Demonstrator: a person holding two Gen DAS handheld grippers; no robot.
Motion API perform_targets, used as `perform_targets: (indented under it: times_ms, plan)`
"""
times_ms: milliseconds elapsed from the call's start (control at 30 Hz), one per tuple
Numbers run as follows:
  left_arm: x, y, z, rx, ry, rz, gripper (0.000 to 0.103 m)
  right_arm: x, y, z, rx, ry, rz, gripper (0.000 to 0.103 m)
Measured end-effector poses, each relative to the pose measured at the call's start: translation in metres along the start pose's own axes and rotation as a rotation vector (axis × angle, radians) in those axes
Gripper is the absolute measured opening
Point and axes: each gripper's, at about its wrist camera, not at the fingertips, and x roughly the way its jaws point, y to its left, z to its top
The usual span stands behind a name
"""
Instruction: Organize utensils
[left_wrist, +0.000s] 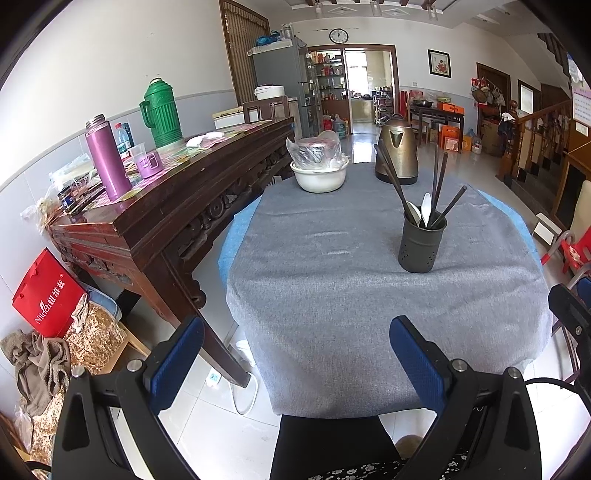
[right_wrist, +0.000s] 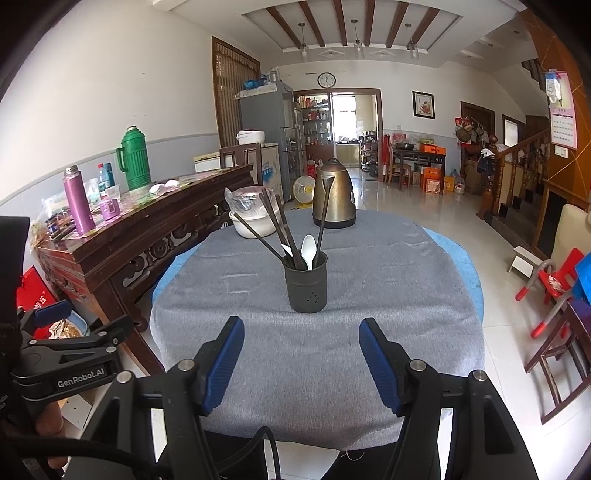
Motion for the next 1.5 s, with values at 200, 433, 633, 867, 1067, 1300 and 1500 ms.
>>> perform_targets:
  times_ms: [200,433,633,867,1067,1300,1500]
  plan:
    - [0.001,0.001,0.0,-0.002,0.001,0.0,0.1,-0.001,0.001,0.002,-0.011,-0.01,-0.005,0.068]
    - [0.002,0.007,0.0,-0.017,0.004,0.0,0.1,-0.002,0.005,0.009,-0.024,-0.022,-0.012,0.068]
    - [0.004,0.013,0.001,-0.033,0.004,0.001,0.1,-0.001,0.01,0.01,-0.042,-0.014,-0.011,0.068]
    - [0.007,0.018,-0.001,-0.048,0.01,-0.001,0.1,0.0,0.014,0.011,-0.054,-0.015,-0.01,0.068]
    - [0.009,0.022,-0.002,-0.059,0.012,-0.004,0.1,0.0,0.016,0.012,-0.057,-0.018,-0.013,0.068]
    - [0.011,0.028,-0.004,-0.075,0.017,-0.002,0.1,0.003,0.022,0.012,-0.073,-0.01,-0.011,0.068]
    - [0.016,0.033,-0.005,-0.079,0.024,0.007,0.1,0.009,0.027,0.014,-0.081,-0.007,-0.002,0.068]
